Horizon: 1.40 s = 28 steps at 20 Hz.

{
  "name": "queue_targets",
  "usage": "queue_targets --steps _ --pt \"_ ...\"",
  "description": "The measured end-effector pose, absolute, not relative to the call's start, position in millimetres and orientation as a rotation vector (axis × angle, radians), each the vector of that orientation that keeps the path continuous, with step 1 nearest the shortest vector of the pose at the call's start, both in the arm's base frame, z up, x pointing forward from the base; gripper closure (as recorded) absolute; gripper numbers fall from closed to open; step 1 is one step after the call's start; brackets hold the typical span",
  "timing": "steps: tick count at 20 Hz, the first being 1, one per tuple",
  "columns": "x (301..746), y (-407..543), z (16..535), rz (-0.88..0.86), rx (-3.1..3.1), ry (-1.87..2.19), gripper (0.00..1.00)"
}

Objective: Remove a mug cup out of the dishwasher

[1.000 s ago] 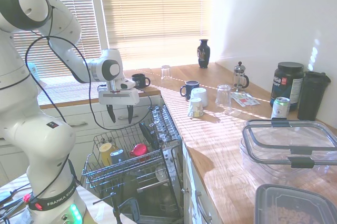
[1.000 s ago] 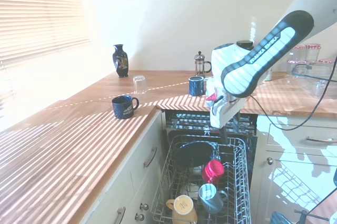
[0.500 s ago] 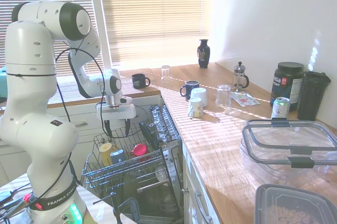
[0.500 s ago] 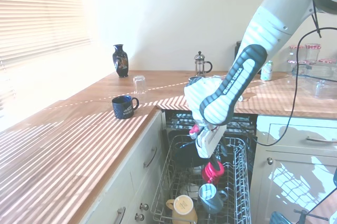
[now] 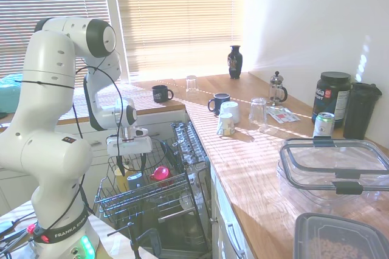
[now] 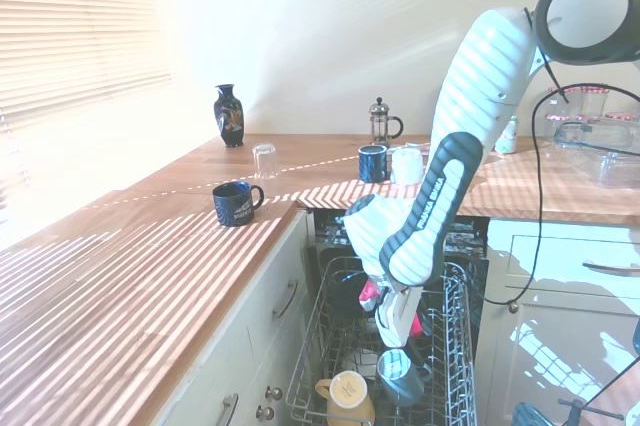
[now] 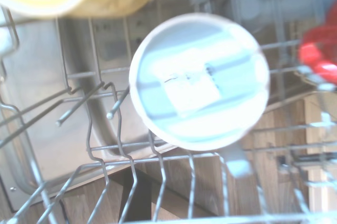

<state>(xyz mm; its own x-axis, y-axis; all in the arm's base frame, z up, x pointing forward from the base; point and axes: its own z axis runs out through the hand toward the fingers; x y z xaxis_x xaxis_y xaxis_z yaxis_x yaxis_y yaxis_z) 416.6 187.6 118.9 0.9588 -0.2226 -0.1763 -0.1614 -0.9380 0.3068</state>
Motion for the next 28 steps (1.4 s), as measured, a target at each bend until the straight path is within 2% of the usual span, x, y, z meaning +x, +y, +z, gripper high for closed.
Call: queue_targets --steps 7,20,21,28 --pt "410.6 186.3 79.2 -0.313 2.835 -0.21 0.0" --pt "421.0 183.8 49.8 -0.283 2.834 -0.062 0.0" --pt "421.5 183.9 48.0 -0.284 2.835 -0.051 1.0" --pt "429.2 191.2 34.6 -0.265 2.821 -0.021 1.0"
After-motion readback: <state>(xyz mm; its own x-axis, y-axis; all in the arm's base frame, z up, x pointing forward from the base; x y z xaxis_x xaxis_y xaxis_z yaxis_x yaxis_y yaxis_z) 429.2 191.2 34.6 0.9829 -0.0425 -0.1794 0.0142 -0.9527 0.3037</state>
